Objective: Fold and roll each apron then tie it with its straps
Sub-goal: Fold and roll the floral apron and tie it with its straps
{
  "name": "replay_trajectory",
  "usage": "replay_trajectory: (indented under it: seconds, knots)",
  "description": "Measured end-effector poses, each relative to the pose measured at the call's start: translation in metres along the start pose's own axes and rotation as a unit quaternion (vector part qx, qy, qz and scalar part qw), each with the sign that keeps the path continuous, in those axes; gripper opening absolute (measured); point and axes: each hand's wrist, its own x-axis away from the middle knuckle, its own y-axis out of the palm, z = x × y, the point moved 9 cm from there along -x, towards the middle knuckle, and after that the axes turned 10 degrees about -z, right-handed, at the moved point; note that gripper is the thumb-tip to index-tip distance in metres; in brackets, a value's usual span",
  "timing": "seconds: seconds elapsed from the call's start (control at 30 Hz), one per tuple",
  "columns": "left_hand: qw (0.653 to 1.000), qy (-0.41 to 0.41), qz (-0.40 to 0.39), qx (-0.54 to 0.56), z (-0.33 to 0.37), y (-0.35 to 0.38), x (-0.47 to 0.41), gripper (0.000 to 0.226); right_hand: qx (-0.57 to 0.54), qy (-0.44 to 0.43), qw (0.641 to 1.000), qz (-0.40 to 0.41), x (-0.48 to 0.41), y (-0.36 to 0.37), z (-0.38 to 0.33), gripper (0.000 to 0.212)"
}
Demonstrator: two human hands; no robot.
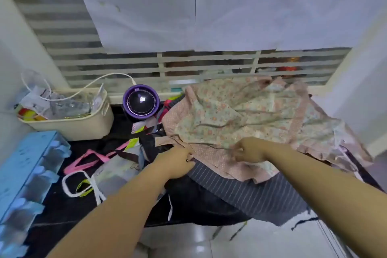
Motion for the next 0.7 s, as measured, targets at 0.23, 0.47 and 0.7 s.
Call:
replay_trajectory:
  seconds: [0.23,0.47,0.7]
  knots:
    - [0.995,-0.04,-0.058,-0.066,-0.033,0.058,-0.021,0.061,0.073,0.017,0.997,0.012,-0.029,0.058,0.019,0.072]
    - [0.993,-0.027,-0.042,-0.109,-0.043,0.072,-0.025,0.066,-0.011,-0.006,0.983,0.183,-0.023,0.036,0.028,0.027]
    - [0.977,0.024,0.208,0.041,-0.02,-0.008,0.012,0.028,-0.256,-0.051,0.877,0.404,0.069,-0.072,0.033,0.028]
